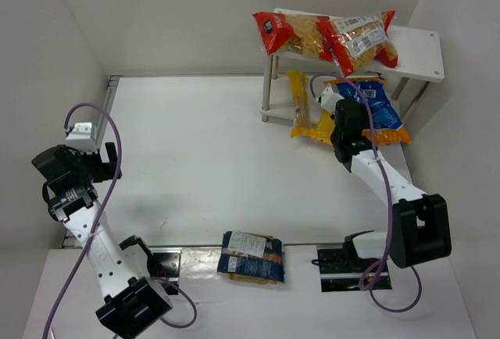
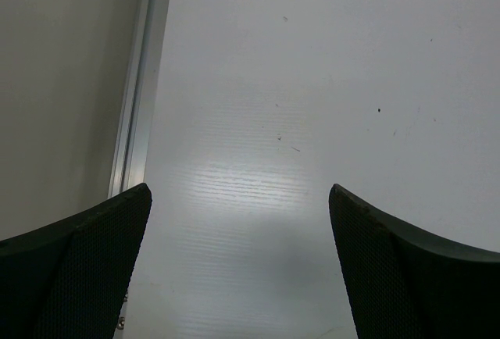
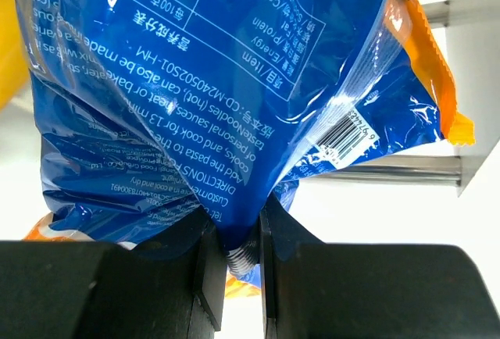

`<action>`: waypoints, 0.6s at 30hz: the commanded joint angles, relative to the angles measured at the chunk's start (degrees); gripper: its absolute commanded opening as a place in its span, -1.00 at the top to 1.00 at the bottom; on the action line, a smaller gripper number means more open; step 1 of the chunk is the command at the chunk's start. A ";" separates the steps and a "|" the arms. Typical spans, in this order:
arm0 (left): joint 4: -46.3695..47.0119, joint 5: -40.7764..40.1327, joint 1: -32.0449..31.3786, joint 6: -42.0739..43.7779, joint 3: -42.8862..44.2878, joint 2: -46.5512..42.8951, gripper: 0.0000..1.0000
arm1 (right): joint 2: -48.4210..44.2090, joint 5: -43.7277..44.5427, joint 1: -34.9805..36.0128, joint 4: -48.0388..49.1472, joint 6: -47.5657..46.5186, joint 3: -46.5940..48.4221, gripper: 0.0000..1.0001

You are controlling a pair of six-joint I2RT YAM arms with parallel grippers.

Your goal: Place and organize the pasta boxes and bags onto the shelf

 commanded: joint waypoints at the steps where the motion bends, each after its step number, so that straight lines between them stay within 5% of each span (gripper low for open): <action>1: 0.43 1.31 0.49 0.73 1.18 -0.14 -1.00 | -0.65 0.66 -1.39 15.06 -3.12 0.27 1.00; 18: 0.43 1.31 1.54 0.73 1.18 -0.66 -1.00 | 6.29 -0.39 -5.88 29.92 -11.74 -2.11 1.00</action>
